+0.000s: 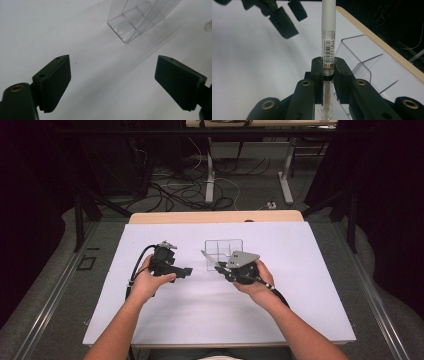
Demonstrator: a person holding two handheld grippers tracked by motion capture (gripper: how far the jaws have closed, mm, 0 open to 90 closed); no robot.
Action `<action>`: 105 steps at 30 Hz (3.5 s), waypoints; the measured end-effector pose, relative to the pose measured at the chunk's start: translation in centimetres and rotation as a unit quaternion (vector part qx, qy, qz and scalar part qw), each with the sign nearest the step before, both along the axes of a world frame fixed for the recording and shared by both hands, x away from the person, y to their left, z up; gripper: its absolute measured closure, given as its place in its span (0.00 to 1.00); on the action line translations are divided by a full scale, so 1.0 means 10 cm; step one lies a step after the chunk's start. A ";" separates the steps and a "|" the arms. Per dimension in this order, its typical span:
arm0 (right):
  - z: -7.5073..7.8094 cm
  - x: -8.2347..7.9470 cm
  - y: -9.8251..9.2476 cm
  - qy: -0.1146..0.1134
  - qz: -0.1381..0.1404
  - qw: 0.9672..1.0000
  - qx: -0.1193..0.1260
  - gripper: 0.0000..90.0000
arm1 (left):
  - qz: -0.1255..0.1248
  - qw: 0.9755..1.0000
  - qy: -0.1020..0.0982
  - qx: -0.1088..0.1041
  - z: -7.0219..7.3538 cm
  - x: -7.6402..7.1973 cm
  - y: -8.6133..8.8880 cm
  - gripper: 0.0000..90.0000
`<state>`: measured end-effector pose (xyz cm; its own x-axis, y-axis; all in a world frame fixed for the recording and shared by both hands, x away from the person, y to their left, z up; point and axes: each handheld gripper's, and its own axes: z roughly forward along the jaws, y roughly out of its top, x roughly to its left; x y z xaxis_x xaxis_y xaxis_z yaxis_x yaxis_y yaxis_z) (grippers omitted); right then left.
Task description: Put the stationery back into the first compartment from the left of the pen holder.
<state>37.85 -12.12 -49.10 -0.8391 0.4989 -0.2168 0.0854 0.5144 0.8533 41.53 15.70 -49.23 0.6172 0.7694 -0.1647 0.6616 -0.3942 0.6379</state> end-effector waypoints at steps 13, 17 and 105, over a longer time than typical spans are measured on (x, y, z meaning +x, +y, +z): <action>0.17 0.20 0.07 0.012 -0.036 0.998 0.052 0.88 | 0.051 0.999 -0.014 0.011 -0.01 0.04 0.09 0.09; 0.24 0.24 0.10 0.007 -0.042 0.997 0.061 0.88 | 0.053 0.998 -0.019 0.009 0.00 0.04 0.11 0.07; 0.30 0.21 -0.57 0.081 -0.249 0.959 0.109 0.04 | 0.053 0.998 -0.036 0.007 0.01 0.02 0.26 0.00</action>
